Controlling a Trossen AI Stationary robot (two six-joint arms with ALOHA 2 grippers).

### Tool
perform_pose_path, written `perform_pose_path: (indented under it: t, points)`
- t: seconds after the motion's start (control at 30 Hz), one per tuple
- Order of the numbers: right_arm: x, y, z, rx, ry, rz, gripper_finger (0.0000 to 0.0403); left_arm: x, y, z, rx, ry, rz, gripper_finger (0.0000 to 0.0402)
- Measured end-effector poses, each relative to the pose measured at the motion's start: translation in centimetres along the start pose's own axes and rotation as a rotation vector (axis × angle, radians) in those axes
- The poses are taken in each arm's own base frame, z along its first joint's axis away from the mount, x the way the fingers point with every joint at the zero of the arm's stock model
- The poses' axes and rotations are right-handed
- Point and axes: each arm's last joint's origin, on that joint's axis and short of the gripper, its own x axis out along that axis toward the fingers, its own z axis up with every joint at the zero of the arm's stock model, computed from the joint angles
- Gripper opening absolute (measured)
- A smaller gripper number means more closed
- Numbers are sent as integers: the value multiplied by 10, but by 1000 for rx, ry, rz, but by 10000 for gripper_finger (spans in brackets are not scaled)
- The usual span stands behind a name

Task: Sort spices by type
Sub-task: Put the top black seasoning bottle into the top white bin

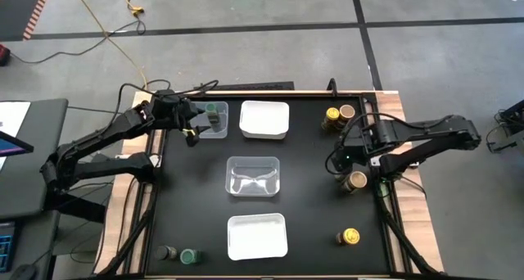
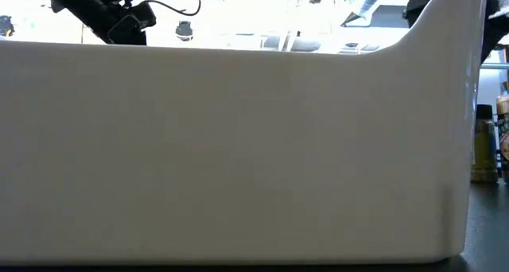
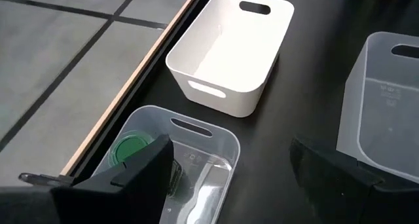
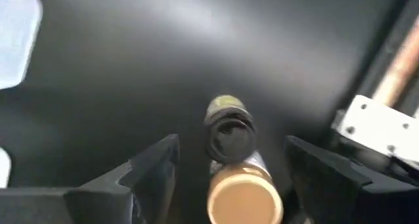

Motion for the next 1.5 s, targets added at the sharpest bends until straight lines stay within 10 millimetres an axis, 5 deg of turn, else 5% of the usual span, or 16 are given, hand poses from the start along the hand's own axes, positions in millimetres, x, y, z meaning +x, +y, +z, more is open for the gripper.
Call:
perform_pose_path:
  t: [1.0, 1.5]
  points:
    - [82, -9, -9, -88, 154, -15, 298, 0, 0, 0, -62, 2, 9, 290]
    - [95, -10, -12, -92, 155, 11, 220, 0, 0, 0, -60, 2, 8, 290]
